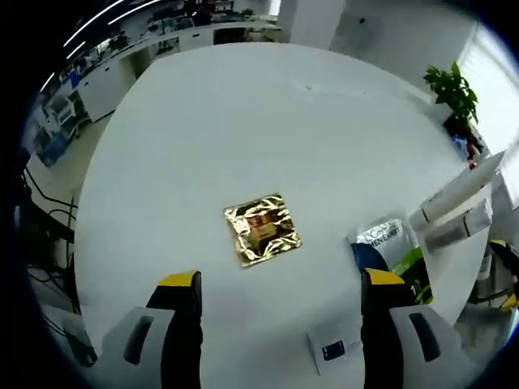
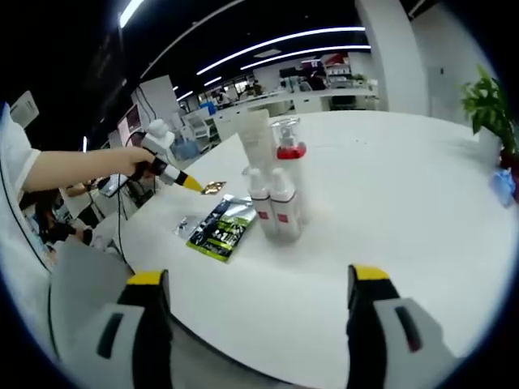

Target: Arrange the skincare products in the storage area until every visible bottle or jar stands upright without overlapping.

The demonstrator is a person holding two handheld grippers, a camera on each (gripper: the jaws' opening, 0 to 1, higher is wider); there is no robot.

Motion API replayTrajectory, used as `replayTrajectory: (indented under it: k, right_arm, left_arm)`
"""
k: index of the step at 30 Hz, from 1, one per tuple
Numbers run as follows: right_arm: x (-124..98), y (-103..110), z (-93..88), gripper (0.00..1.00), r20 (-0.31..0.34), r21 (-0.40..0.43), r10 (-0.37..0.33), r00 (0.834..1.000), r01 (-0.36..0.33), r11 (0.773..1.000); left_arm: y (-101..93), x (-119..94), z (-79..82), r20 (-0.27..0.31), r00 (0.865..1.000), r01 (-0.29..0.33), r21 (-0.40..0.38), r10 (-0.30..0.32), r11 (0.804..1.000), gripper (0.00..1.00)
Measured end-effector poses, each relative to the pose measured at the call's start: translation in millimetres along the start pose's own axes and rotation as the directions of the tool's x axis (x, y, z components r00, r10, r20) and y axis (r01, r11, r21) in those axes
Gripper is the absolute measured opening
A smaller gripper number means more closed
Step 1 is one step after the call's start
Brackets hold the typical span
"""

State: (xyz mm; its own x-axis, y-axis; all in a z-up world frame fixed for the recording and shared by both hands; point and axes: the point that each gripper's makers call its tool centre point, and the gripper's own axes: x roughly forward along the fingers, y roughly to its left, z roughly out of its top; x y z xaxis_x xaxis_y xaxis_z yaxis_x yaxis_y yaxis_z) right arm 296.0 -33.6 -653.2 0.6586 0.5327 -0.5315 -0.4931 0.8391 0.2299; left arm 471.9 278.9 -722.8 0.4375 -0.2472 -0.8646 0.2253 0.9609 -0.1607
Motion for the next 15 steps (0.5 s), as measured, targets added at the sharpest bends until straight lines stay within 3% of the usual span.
replayTrajectory:
  k: [8, 15]
  right_arm:
    - [1.9, -3.4, -2.6, 0.91, -0.006, 0.01, -0.004, 1.0, 0.004, 1.0]
    - [3.1, -7.8, -1.8, 0.91, -0.006, 0.019, -0.015, 1.0, 0.015, 1.0]
  left_arm:
    - [6.3, 14.8, 13.5, -0.024, 0.998, -0.061, -0.047, 0.06, 0.997, 0.73]
    - [8.4, 23.8, 19.4, -0.008, 0.996, -0.093, -0.071, 0.093, 0.993, 0.66]
